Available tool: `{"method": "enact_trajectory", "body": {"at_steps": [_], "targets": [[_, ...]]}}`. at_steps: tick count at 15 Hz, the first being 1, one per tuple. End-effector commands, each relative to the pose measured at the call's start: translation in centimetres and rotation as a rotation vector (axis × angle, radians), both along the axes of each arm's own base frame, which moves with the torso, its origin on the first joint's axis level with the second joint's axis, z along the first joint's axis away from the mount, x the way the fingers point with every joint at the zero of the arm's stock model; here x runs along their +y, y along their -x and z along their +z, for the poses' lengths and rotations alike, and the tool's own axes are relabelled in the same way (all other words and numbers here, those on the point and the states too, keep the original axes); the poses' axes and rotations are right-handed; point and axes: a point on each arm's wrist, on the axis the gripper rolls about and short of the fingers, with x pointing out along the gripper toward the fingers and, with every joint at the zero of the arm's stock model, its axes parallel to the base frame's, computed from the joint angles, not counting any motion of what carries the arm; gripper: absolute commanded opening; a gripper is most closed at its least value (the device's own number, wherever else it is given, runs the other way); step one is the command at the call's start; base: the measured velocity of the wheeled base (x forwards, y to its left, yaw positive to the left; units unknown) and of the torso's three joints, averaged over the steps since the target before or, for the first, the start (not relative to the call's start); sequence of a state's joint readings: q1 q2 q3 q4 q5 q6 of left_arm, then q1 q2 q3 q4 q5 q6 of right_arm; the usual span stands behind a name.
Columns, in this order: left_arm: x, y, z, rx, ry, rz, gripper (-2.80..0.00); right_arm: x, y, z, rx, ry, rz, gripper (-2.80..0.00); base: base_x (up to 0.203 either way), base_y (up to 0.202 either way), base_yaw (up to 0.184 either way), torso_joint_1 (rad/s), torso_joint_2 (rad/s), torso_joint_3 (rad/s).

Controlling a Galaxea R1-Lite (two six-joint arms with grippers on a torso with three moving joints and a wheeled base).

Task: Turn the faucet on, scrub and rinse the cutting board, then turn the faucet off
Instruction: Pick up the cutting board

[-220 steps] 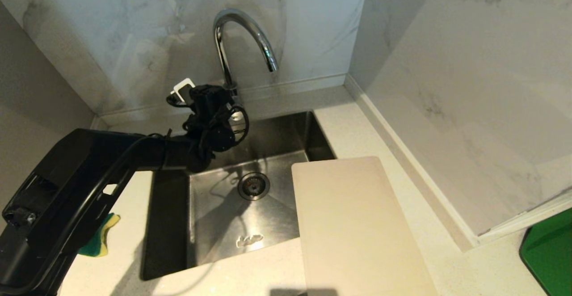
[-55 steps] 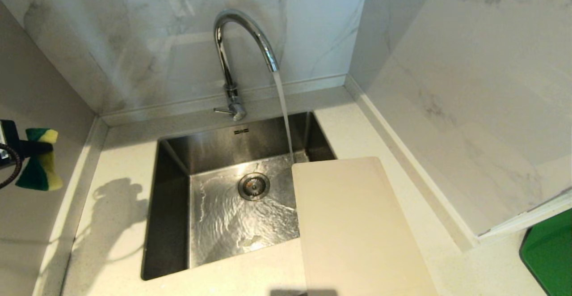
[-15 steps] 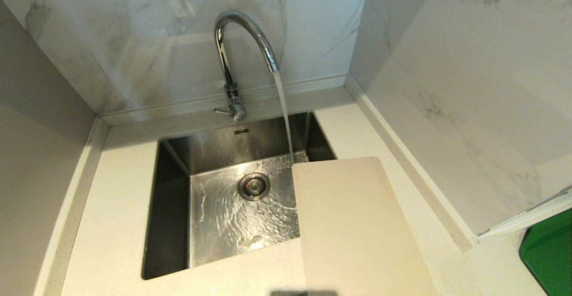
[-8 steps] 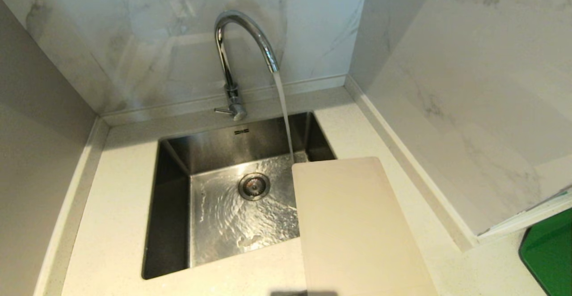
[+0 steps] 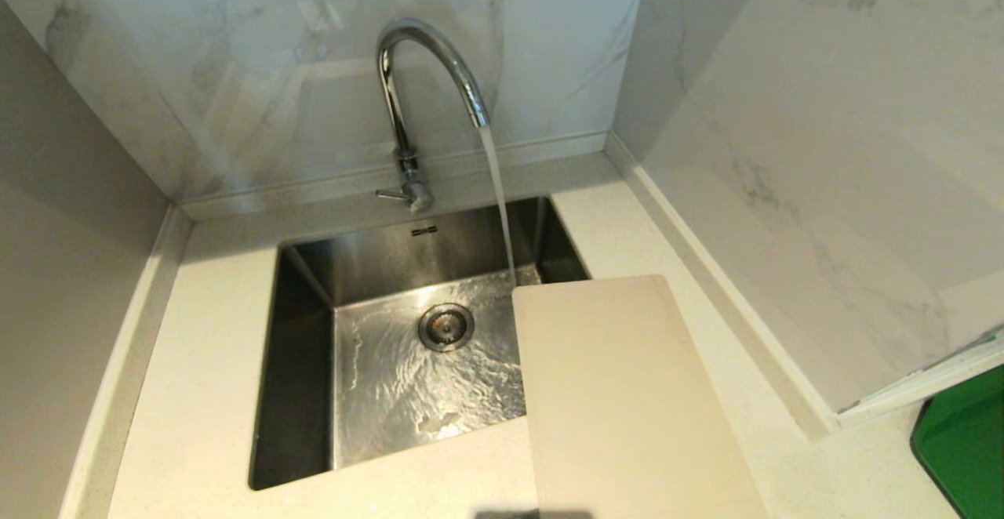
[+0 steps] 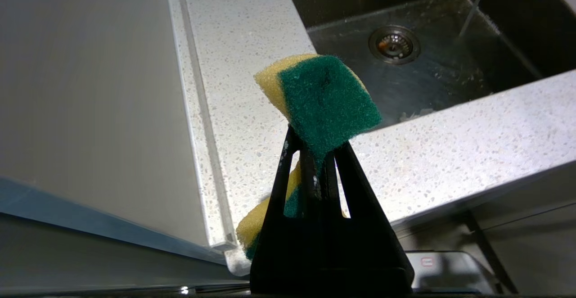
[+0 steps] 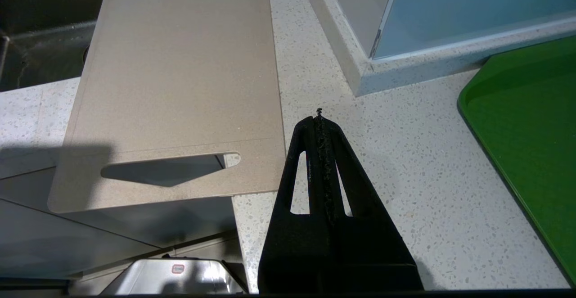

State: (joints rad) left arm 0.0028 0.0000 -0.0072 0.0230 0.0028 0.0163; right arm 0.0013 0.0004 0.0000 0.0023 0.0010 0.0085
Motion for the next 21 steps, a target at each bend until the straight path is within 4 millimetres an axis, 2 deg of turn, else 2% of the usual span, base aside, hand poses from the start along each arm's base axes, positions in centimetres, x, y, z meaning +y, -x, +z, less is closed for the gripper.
{"method": "enact_trajectory", "body": {"at_steps": [1, 21], "targets": [[0.0, -0.02, -0.01, 0.001, 0.018, 0.001, -2.8, 0.0, 0.0, 0.01, -0.001, -0.001, 0.002, -2.8, 0.0, 0.0, 0.0, 0.0, 0.0, 0.0], [0.0, -0.06, 0.02, -0.01, 0.019, 0.001, -2.8, 0.0, -0.01, -0.03, 0.001, -0.001, 0.001, -2.8, 0.0, 0.0, 0.0, 0.0, 0.0, 0.0]]}}
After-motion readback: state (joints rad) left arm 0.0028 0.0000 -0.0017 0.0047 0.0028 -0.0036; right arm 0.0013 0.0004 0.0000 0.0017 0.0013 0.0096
